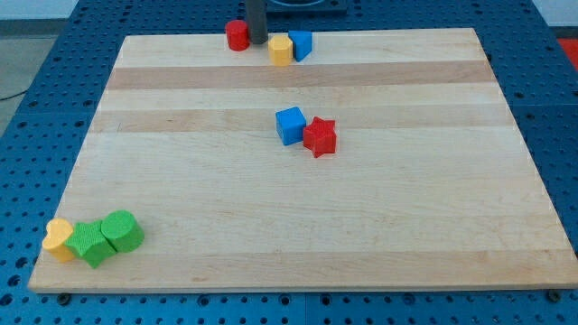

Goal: Move the red circle above the yellow hexagon

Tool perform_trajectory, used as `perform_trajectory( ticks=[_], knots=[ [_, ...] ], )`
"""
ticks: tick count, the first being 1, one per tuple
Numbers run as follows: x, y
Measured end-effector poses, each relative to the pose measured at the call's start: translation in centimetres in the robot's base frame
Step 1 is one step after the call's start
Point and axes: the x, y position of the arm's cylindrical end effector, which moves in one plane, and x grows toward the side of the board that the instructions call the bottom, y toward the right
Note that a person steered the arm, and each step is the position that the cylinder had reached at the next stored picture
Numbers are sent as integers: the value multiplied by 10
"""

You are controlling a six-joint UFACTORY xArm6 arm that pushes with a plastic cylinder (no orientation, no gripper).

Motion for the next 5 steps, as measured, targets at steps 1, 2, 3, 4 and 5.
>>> perform_trajectory(
  ticks=[1,2,3,4,5],
  knots=[
    [5,-19],
    [11,-25],
    [43,-29],
    [58,-73],
    [11,-150]
  ],
)
